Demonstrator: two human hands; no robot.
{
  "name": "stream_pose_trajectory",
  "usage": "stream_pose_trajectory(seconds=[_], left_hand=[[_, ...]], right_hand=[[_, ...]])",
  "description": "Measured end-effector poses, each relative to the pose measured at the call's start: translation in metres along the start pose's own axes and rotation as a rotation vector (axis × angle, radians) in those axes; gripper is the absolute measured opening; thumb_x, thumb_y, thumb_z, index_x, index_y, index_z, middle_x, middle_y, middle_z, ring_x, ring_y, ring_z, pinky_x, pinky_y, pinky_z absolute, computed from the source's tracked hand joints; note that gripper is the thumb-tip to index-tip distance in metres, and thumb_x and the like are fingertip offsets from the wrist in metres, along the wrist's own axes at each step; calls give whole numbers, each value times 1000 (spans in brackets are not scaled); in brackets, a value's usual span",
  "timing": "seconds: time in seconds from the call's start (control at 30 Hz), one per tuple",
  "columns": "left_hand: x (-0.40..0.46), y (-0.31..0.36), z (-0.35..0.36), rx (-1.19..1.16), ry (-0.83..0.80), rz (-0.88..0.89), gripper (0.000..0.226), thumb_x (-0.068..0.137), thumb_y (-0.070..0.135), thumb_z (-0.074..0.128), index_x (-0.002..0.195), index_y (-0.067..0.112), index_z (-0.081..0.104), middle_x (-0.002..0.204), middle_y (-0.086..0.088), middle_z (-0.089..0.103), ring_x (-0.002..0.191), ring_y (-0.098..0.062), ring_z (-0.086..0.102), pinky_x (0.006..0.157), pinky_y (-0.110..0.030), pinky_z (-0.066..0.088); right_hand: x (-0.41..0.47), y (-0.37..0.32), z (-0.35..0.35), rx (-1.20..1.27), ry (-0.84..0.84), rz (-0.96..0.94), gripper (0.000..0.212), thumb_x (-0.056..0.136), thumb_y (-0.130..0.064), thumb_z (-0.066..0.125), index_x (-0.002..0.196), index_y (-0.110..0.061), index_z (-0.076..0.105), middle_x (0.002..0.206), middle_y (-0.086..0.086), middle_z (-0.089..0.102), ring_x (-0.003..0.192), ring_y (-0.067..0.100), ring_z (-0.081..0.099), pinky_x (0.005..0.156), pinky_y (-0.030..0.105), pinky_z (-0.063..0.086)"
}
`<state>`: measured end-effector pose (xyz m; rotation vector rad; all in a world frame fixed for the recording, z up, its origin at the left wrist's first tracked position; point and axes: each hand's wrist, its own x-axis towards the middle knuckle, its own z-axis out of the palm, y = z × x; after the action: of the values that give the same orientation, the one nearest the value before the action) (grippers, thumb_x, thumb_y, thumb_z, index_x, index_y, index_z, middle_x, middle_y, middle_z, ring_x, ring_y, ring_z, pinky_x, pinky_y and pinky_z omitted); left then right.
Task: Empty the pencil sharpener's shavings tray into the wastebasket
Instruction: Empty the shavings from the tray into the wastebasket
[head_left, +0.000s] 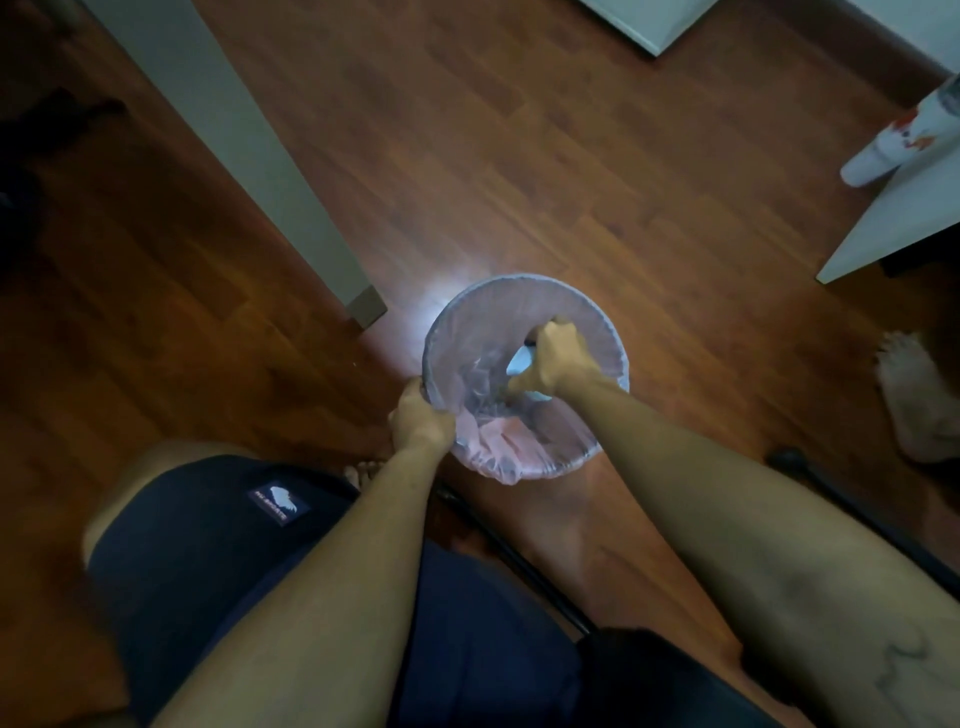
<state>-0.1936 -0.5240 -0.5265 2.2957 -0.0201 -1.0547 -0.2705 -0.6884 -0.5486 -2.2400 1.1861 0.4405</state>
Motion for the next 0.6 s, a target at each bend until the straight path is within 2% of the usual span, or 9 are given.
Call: stream_pose_trajectory(seconds=[0.23, 0.43, 0.6], left_hand=[[4, -4, 1, 4, -17, 4, 48, 88, 3, 57, 135, 12, 52, 133, -20, 59, 120, -38, 57, 96, -36, 48], [8, -6, 3, 6, -30, -15, 48, 88, 2, 58, 134, 11, 52, 132, -20, 59, 119, -38, 58, 97, -37, 48], [2, 1, -1, 29, -48, -29, 55, 86, 25, 69, 134, 6, 51, 136, -20, 56, 122, -38, 56, 98, -40, 48]], right_hand=[[0, -7, -2, -1, 2, 5, 75, 56, -42, 84, 119, -4, 70, 119, 17, 61, 106, 31, 62, 87, 34, 50], [-4, -11, -9, 20, 1, 16, 73, 58, -44, 84, 117, -4, 70, 120, 16, 64, 105, 30, 64, 89, 39, 54], [-11, -12, -25, 96, -31, 45, 62, 63, -35, 84, 115, -4, 70, 116, 12, 71, 106, 27, 66, 87, 36, 54]])
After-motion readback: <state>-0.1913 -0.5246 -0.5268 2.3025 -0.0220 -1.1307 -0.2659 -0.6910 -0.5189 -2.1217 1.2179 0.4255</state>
